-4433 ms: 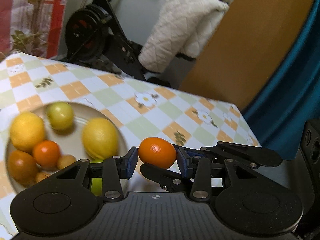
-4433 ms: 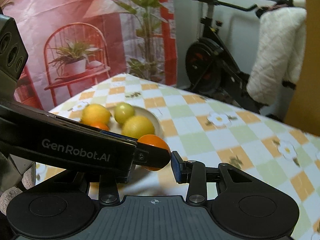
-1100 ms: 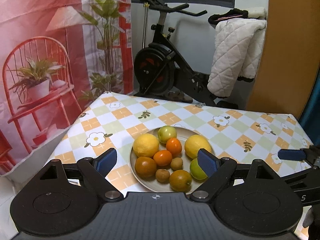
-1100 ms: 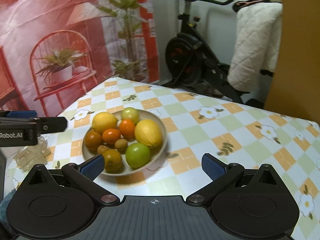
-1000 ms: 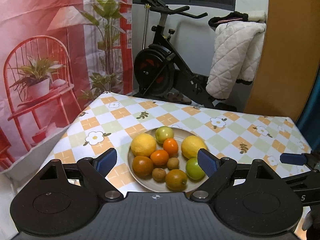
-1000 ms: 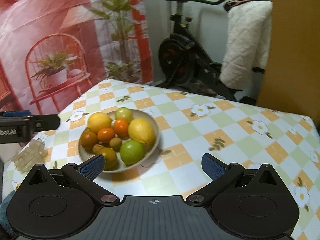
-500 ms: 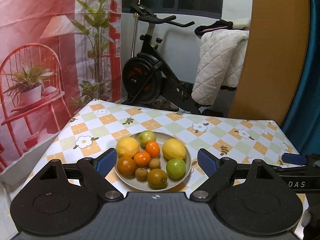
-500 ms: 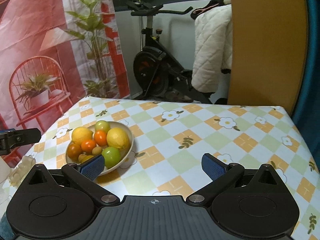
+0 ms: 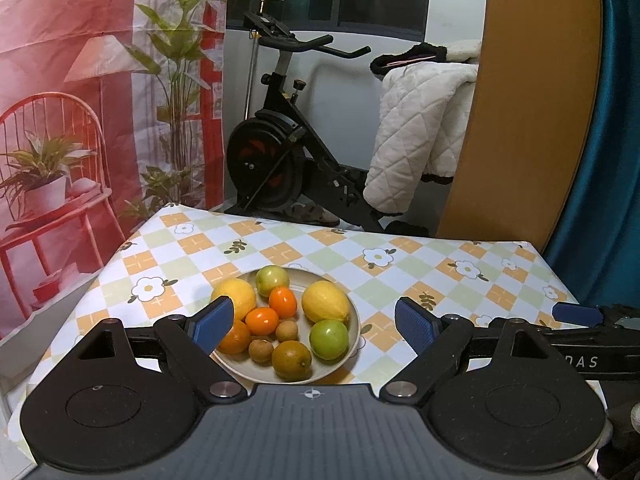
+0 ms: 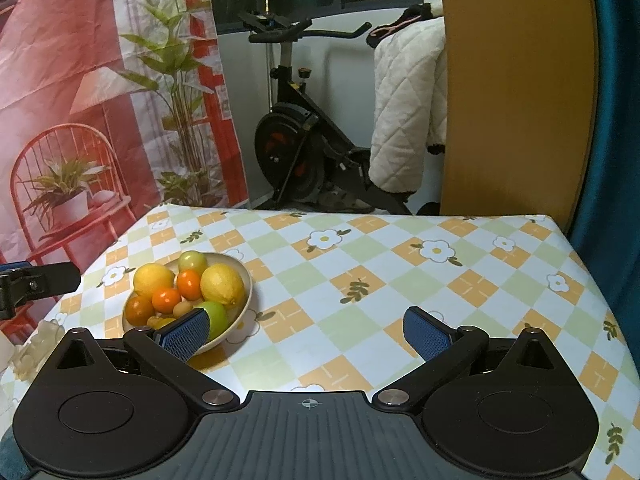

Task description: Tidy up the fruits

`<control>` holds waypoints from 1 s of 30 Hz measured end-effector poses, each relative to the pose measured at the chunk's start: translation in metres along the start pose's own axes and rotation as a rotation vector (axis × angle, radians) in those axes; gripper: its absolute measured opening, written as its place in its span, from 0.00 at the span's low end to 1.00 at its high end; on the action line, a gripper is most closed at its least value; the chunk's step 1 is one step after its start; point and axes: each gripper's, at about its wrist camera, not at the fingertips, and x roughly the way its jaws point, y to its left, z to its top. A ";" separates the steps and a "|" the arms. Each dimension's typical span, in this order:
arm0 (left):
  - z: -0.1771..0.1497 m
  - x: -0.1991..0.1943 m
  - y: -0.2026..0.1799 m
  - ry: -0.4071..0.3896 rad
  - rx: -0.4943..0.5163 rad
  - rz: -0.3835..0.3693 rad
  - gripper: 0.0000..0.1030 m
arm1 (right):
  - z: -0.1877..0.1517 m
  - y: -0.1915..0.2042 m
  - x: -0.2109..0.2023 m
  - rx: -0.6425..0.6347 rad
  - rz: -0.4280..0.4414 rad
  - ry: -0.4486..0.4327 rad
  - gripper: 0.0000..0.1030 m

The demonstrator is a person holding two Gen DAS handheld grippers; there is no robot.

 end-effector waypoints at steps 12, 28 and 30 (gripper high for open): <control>0.001 0.000 0.002 0.000 -0.001 0.002 0.87 | 0.000 -0.001 0.000 0.001 -0.001 0.000 0.99; 0.001 -0.001 0.002 -0.009 0.002 -0.004 0.87 | 0.003 -0.003 0.000 0.002 -0.001 -0.005 0.99; 0.001 -0.001 0.003 -0.009 0.001 -0.004 0.87 | 0.003 -0.004 0.000 0.002 -0.001 -0.005 0.99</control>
